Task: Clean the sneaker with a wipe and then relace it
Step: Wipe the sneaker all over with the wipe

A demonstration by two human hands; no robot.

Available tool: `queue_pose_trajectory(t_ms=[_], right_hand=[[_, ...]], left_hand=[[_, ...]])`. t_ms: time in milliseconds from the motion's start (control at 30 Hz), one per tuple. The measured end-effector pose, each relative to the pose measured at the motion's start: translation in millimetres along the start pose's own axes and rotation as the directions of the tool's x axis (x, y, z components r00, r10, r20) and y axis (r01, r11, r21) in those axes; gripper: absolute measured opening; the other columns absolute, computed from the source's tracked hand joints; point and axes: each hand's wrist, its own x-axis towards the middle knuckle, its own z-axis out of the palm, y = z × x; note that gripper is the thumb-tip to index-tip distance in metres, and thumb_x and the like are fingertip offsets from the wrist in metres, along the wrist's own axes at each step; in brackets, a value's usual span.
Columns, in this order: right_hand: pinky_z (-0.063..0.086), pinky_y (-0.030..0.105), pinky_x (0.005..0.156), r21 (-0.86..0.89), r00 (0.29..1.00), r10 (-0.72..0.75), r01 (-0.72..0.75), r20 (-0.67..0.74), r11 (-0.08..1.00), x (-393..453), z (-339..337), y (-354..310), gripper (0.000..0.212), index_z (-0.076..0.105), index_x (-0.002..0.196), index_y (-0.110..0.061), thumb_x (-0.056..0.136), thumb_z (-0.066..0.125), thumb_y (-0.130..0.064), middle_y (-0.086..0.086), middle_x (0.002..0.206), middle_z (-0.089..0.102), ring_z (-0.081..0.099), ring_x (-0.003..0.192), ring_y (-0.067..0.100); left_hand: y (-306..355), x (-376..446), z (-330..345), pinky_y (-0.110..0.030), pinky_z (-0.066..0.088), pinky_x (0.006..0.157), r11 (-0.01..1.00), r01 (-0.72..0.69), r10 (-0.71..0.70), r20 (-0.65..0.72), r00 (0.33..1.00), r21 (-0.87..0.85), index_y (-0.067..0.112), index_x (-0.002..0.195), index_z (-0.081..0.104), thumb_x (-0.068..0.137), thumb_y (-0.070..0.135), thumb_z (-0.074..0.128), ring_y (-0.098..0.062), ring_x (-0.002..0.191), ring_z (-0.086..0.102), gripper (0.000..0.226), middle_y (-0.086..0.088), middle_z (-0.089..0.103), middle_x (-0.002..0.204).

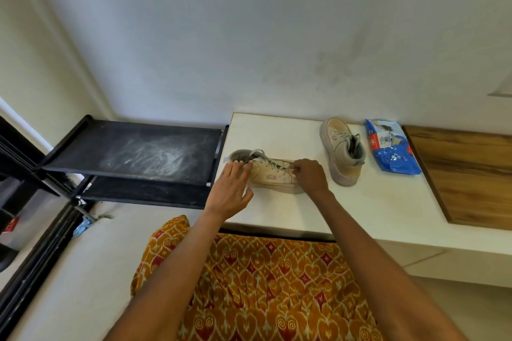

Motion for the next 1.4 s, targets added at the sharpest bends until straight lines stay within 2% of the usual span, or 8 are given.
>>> queue_pose_trajectory(t_ms=[200,367,500,667,867,1033,1233,1400], right_hand=[[0.043,0.034,0.071,-0.270,0.990,0.044,-0.079,-0.133,0.960,11,-11,21,0.020,0.072,0.098,-0.010,0.089,0.055,-0.015,0.009,0.095,0.068,0.058,0.093,0.026],[0.035,0.037,0.083,-0.317,0.994,-0.108,0.098,-0.014,0.943,4,-5,6,0.020,0.072,0.101,-0.023,0.089,0.057,-0.026,0.002,0.101,0.066,0.051,0.103,0.024],[0.035,0.038,0.086,-0.497,0.998,-0.010,-0.021,-0.059,0.868,17,-22,13,0.020,0.071,0.101,-0.029,0.090,0.056,-0.031,0.001,0.105,0.061,0.047,0.109,0.024],[0.036,0.038,0.089,-0.353,1.000,0.008,-0.006,0.006,0.936,18,-12,-8,0.018,0.073,0.098,-0.023,0.088,0.059,-0.027,0.002,0.105,0.062,0.046,0.111,0.024],[0.032,0.042,0.097,-0.514,0.993,-0.002,-0.057,-0.114,0.856,17,-17,0,0.017,0.072,0.097,-0.022,0.087,0.058,-0.020,-0.001,0.102,0.061,0.048,0.108,0.023],[0.032,0.041,0.098,-0.286,0.999,0.018,-0.024,-0.026,0.958,18,-17,-2,0.015,0.075,0.091,-0.022,0.086,0.060,-0.023,0.001,0.105,0.062,0.047,0.111,0.024],[0.035,0.039,0.092,0.097,0.978,0.142,-0.128,-0.155,0.987,34,-9,-37,0.008,0.073,0.086,-0.021,0.083,0.066,-0.024,-0.002,0.105,0.065,0.049,0.110,0.023],[0.029,0.038,0.100,-0.235,0.988,-0.138,0.118,-0.072,0.965,39,8,-45,0.018,0.073,0.095,-0.019,0.086,0.058,-0.015,-0.002,0.106,0.064,0.047,0.113,0.023]], left_hand=[[0,0,1,-0.038,0.039,0.104,1.000,-0.012,0.012,-0.022,1.000,0.010,0.012,0.142,0.034,0.089,0.043,0.035,-0.030,0.123,0.044,0.061,-0.014,0.046,0.133],[2,1,6,-0.039,0.036,0.106,0.999,0.025,-0.025,-0.003,1.000,0.030,0.012,0.142,0.034,0.089,0.044,0.030,-0.030,0.123,0.042,0.062,-0.014,0.046,0.132],[2,1,7,-0.038,0.037,0.106,1.000,0.029,-0.029,0.007,1.000,0.000,0.013,0.144,0.030,0.090,0.043,0.028,-0.030,0.126,0.039,0.061,-0.014,0.043,0.136],[4,1,7,-0.038,0.038,0.105,0.998,0.048,-0.048,-0.003,0.999,-0.030,0.013,0.143,0.031,0.090,0.042,0.029,-0.030,0.126,0.039,0.061,-0.014,0.043,0.136],[8,1,6,-0.038,0.043,0.100,0.999,0.033,-0.033,-0.052,0.998,-0.016,0.012,0.139,0.037,0.089,0.040,0.035,-0.029,0.117,0.046,0.058,-0.013,0.049,0.127],[11,2,6,-0.037,0.044,0.098,0.999,0.038,-0.038,-0.097,0.995,0.001,0.012,0.136,0.039,0.088,0.039,0.035,-0.026,0.111,0.044,0.056,-0.013,0.051,0.121],[13,3,8,-0.037,0.044,0.098,0.998,0.047,-0.043,-0.147,0.988,0.028,0.012,0.134,0.042,0.087,0.039,0.036,-0.024,0.110,0.041,0.055,-0.012,0.053,0.118],[11,8,7,-0.037,0.049,0.091,0.999,0.034,-0.029,-0.162,0.986,0.027,0.012,0.133,0.043,0.088,0.037,0.035,-0.021,0.099,0.039,0.052,-0.010,0.052,0.108]])
